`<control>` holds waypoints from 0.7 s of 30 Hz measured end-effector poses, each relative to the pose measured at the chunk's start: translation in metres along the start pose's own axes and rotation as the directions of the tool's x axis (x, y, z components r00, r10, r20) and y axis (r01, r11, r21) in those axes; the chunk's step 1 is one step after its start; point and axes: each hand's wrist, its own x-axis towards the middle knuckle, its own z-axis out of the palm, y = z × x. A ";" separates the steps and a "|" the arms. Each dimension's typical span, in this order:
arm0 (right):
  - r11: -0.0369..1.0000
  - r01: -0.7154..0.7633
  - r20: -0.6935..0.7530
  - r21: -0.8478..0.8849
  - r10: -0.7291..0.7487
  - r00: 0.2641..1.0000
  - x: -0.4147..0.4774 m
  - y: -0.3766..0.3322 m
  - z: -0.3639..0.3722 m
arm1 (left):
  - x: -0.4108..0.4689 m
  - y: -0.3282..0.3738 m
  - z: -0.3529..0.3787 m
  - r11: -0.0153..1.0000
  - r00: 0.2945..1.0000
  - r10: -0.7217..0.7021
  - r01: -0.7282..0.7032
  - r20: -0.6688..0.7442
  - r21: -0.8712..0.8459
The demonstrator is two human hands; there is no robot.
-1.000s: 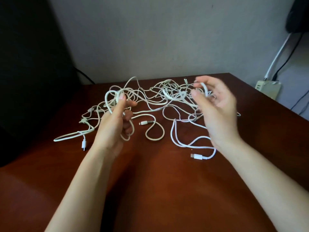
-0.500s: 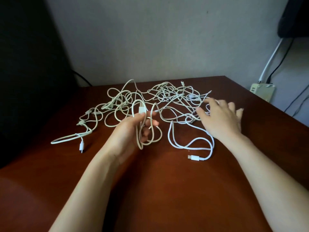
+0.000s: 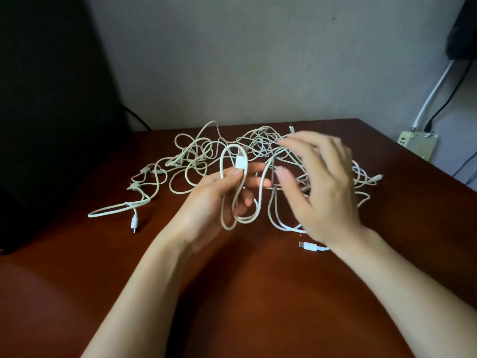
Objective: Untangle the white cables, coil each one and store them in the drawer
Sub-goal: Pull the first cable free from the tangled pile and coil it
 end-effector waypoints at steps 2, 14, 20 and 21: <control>0.998 0.022 0.058 0.052 -0.025 0.998 -0.005 -0.009 0.005 | -0.001 0.000 0.003 1.000 0.999 0.000 0.000 0.042 0.013; 0.962 -0.220 0.065 0.162 0.212 0.975 -0.019 -0.008 0.020 | 0.000 -0.019 0.013 0.930 0.996 -0.046 0.014 0.077 0.366; 0.943 -0.212 -0.036 0.256 0.228 0.973 -0.017 -0.003 0.018 | 0.010 -0.015 0.010 0.994 0.998 -0.043 0.039 0.038 0.107; 0.945 -0.200 -0.046 0.258 0.219 0.975 -0.016 -0.004 0.017 | 0.010 -0.014 0.010 0.995 0.998 -0.050 0.046 0.036 0.084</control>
